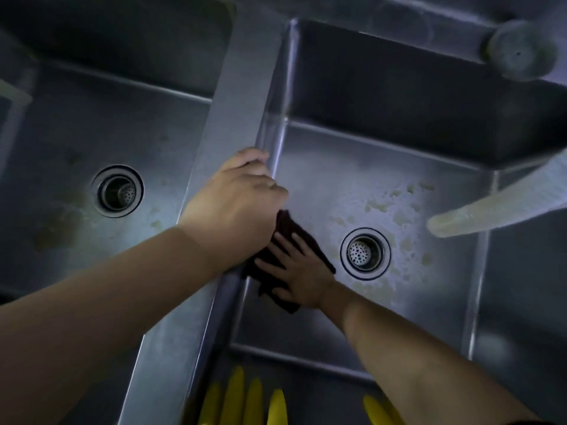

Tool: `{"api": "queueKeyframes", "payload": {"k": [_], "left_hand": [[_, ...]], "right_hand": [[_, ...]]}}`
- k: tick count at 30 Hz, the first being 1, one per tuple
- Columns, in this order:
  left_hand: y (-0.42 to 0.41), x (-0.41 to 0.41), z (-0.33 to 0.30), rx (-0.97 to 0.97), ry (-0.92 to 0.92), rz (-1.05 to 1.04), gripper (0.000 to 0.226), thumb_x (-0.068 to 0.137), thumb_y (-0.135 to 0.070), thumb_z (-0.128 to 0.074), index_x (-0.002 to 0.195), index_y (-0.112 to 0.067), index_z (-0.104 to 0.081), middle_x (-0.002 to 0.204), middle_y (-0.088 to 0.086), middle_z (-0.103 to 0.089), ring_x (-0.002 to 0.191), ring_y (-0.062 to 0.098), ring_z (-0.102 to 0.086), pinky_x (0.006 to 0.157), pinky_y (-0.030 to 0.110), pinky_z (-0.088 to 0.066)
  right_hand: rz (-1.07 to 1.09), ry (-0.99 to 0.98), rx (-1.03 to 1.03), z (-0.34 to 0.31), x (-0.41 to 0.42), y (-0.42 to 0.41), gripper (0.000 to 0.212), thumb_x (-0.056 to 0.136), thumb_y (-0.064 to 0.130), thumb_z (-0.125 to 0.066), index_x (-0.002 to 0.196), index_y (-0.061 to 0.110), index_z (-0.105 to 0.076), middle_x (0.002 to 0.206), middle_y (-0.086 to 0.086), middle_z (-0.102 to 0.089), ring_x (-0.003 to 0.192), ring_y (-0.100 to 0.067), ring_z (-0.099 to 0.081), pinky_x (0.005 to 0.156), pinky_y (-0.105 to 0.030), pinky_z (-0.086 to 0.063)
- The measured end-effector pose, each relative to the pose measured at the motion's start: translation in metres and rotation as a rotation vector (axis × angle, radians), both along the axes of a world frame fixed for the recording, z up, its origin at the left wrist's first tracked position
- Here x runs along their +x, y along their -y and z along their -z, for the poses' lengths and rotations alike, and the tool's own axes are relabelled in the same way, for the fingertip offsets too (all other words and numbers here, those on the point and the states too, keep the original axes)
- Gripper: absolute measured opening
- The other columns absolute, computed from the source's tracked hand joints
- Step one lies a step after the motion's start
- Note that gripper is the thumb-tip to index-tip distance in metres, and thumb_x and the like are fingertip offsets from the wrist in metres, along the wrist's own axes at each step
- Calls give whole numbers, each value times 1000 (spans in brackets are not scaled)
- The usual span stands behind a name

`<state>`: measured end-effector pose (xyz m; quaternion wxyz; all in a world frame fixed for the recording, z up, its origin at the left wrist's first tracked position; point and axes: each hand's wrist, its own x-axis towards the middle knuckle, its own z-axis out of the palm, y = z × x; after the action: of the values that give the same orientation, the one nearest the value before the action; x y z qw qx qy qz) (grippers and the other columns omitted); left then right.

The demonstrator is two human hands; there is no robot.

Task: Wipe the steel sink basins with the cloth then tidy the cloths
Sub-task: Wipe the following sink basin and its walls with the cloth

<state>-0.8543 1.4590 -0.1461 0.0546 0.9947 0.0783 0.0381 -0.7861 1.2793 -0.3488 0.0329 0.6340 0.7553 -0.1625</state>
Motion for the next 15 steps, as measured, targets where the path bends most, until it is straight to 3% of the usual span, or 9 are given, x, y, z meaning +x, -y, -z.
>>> {"api": "queueKeyframes", "payload": {"k": [4, 8, 11, 15], "left_hand": [[-2, 1, 0, -55, 0, -12, 18, 61, -6, -60, 55, -22, -54, 50, -4, -50, 65, 21, -57, 108, 30, -29], [-1, 1, 1, -66, 33, -34, 16, 63, -6, -63, 59, -21, -57, 53, -3, -54, 66, 22, -58, 107, 30, -31], [0, 2, 1, -75, 48, -54, 16, 63, -3, -60, 60, -19, -59, 54, -1, -56, 66, 24, -58, 106, 32, -33], [0, 1, 2, -54, 33, -65, 15, 64, -6, -53, 59, -18, -60, 54, -1, -56, 67, 24, -57, 106, 32, -33]], "right_hand": [[134, 33, 40, 7, 34, -43, 69, 81, 54, -41, 144, 26, -34, 150, -13, -35, 141, -35, -18, 113, -55, -13], [188, 139, 71, 13, 78, -80, 74, 87, 57, -40, 149, 24, -18, 156, -12, -22, 145, -32, -13, 116, -51, -9], [202, 196, 83, 12, 110, -106, 71, 88, 57, -38, 149, 24, -25, 156, -12, -22, 145, -31, -14, 116, -48, -5], [294, 243, 59, 7, 144, -129, 69, 90, 58, -22, 151, 27, -13, 159, -8, -10, 147, -27, -4, 115, -43, 7]]}}
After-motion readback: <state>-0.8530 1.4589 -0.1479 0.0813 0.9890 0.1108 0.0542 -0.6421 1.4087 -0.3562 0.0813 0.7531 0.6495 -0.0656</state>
